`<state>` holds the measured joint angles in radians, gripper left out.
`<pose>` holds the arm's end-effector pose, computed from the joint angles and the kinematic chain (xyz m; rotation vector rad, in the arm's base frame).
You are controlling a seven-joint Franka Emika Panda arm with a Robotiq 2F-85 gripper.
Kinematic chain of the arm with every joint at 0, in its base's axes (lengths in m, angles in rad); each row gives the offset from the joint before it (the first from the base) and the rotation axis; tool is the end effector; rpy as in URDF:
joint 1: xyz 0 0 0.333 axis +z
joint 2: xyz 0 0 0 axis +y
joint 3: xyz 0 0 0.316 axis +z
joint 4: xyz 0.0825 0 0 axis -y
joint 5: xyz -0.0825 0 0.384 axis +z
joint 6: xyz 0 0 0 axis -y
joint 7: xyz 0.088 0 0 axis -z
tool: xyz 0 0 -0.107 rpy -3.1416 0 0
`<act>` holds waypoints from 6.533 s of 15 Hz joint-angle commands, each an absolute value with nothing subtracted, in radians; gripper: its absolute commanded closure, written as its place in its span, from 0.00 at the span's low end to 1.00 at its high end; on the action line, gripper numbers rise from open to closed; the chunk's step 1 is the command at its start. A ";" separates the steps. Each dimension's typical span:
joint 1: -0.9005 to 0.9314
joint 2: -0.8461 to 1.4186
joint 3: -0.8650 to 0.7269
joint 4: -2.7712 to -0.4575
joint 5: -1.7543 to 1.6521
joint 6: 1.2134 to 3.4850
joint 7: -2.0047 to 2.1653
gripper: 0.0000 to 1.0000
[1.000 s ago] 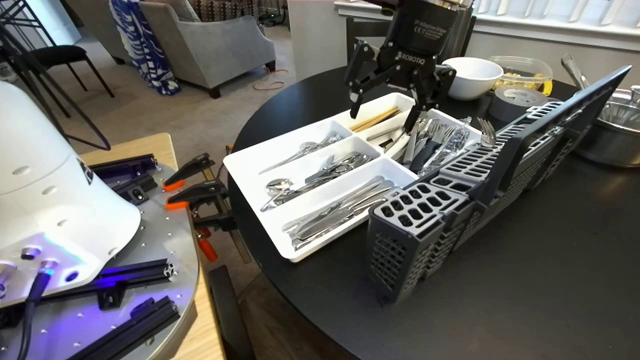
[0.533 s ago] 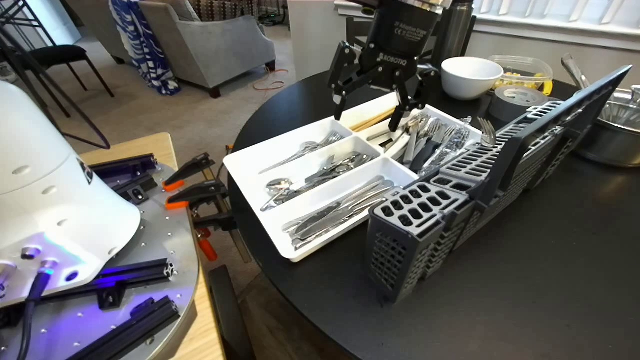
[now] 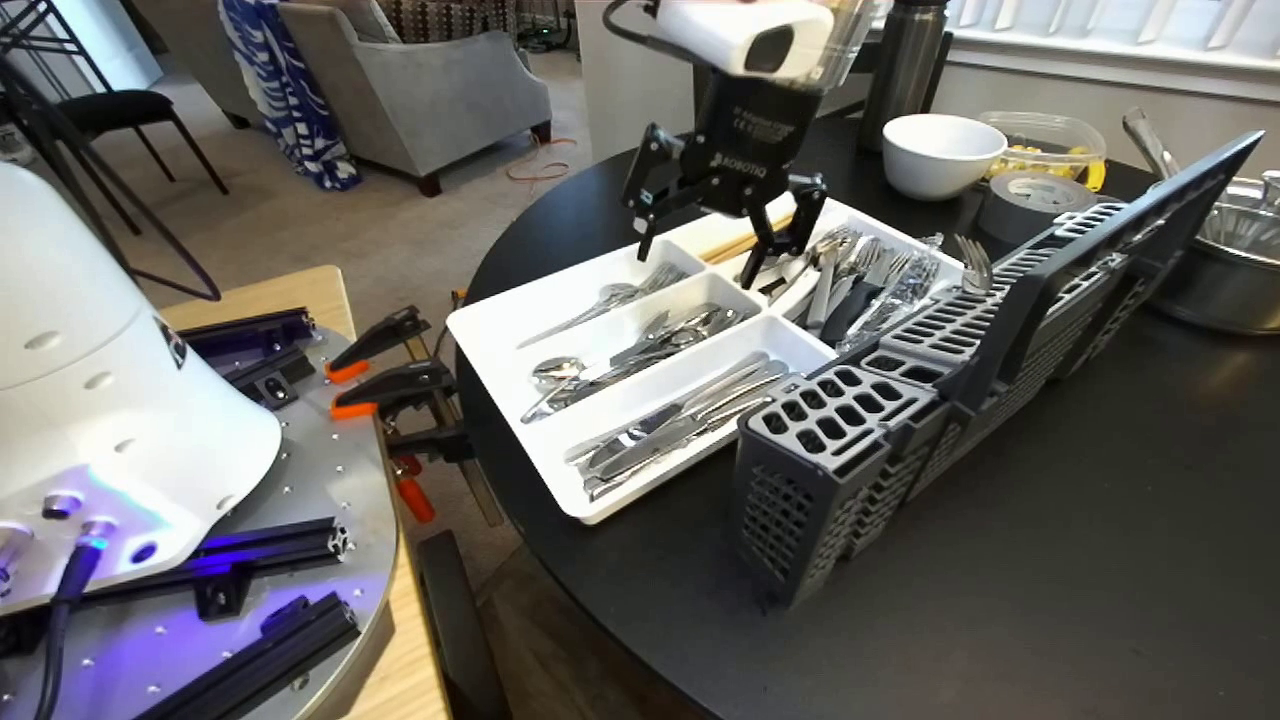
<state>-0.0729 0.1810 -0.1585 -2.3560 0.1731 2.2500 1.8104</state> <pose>0.4668 -0.1067 0.2336 1.3891 -2.6353 -0.3936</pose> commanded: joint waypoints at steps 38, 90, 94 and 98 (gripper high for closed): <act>0.086 0.259 -0.196 -2.661 0.061 2.801 1.932 0.72; -0.232 -0.060 -0.153 -2.656 -0.286 2.479 2.596 0.99; -0.211 -0.040 -0.149 -2.636 -0.272 2.434 2.596 0.99; -0.203 -0.011 -0.155 -2.628 -0.217 2.488 2.569 0.99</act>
<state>-0.2130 -0.0390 -0.1512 -2.6413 -0.2629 2.4529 2.5745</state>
